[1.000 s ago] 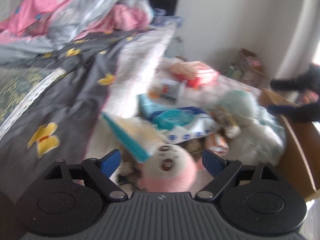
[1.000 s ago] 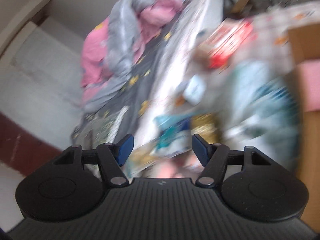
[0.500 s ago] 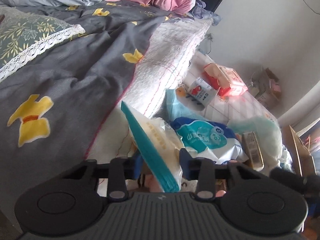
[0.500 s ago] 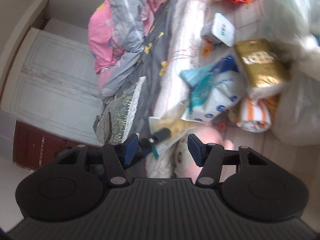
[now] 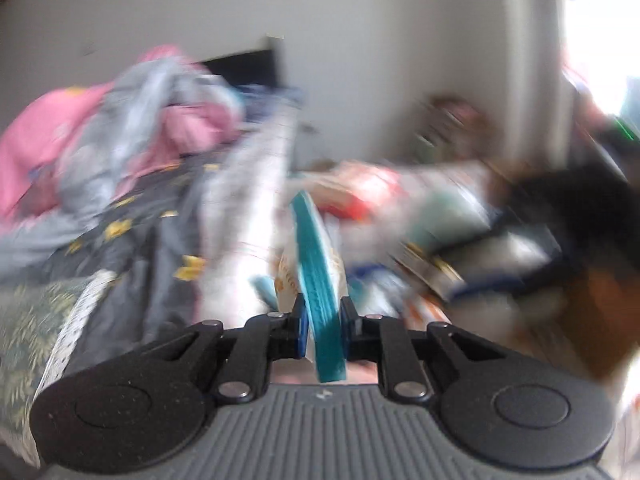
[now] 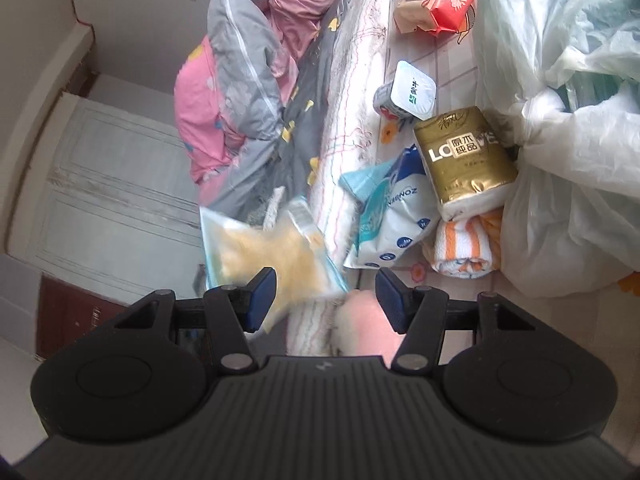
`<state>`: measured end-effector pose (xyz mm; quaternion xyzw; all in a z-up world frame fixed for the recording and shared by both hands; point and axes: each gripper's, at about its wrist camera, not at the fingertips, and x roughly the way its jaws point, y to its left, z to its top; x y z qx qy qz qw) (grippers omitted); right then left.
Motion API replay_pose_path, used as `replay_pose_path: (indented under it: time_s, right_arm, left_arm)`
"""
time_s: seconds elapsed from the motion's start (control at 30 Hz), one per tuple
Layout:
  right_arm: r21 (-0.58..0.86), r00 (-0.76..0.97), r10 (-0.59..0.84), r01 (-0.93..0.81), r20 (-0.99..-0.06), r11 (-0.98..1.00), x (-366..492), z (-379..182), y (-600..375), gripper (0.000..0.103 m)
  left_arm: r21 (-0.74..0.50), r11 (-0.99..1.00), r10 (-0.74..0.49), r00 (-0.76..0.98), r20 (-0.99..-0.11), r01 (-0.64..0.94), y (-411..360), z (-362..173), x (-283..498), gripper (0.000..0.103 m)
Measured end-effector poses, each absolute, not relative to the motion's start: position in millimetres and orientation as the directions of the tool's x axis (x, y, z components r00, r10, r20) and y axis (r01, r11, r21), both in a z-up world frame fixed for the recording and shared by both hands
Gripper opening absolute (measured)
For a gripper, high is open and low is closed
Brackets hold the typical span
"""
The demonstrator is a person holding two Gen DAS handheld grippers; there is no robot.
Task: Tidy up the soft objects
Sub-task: 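Carry the clear snack bag into the cardboard box and open the right tool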
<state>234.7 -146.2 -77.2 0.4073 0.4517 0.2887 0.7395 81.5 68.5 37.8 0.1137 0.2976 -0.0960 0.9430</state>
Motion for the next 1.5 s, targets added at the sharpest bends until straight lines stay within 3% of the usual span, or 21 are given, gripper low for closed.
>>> replay_pose_path:
  time_s: [0.13, 0.3, 0.43, 0.6, 0.67, 0.7, 0.9, 1.1, 1.3, 1.5]
  right_arm:
    - [0.864, 0.425, 0.79, -0.035, -0.442, 0.503, 238.6, -84.3, -152.6, 0.056]
    - [0.845, 0.371, 0.787, -0.008, -0.493, 0.534, 237.5, -101.2, -146.3, 0.057]
    - [0.834, 0.331, 0.781, 0.032, -0.529, 0.551, 232.8, -121.0, -142.0, 0.054]
    - [0.814, 0.325, 0.761, 0.054, -0.562, 0.578, 225.9, -134.5, -145.0, 0.038]
    - [0.811, 0.329, 0.757, 0.052, -0.565, 0.583, 224.3, -136.9, -148.0, 0.035]
    - [0.81, 0.333, 0.755, 0.048, -0.565, 0.584, 223.6, -136.5, -149.8, 0.034]
    - [0.839, 0.355, 0.785, 0.0, -0.508, 0.543, 217.6, -116.8, -162.5, 0.03]
    - [0.797, 0.476, 0.747, -0.143, -0.465, 0.587, 204.1, -36.9, -206.3, 0.029]
    - [0.479, 0.69, 0.453, -0.174, -0.564, 0.861, 208.8, 47.9, -286.5, 0.03]
    - [-0.089, 0.646, -0.035, -0.052, -0.763, 0.995, 282.5, 25.9, -346.0, 0.03]
  left_arm:
    - [0.308, 0.863, -0.167, 0.801, -0.575, 0.401, 31.4, 13.1, 49.8, 0.014]
    - [0.312, 0.808, -0.238, 0.763, -0.601, 0.499, 11.4, -11.4, 32.1, 0.013]
    - [0.206, 0.839, -0.256, 0.699, -0.668, 0.504, 16.0, -23.2, 42.8, 0.014]
    - [0.026, 0.867, -0.342, 0.63, -0.697, 0.498, 45.9, -19.6, 43.9, 0.031]
    - [-0.026, 0.875, -0.372, 0.638, -0.674, 0.483, 59.8, -12.6, 39.8, 0.05]
    - [-0.053, 0.879, -0.386, 0.641, -0.664, 0.473, 66.3, -10.1, 38.4, 0.053]
    - [-0.151, 0.896, -0.411, 0.65, -0.64, 0.417, 80.4, 0.9, 46.4, 0.058]
    - [-0.185, 0.89, -0.437, 0.666, -0.605, 0.416, 64.7, 12.0, 52.9, 0.065]
    - [-0.203, 0.895, -0.435, 0.675, -0.596, 0.398, 44.2, 12.7, 63.6, 0.073]
    - [-0.205, 0.913, -0.4, 0.678, -0.617, 0.351, 34.3, 5.6, 76.3, 0.075]
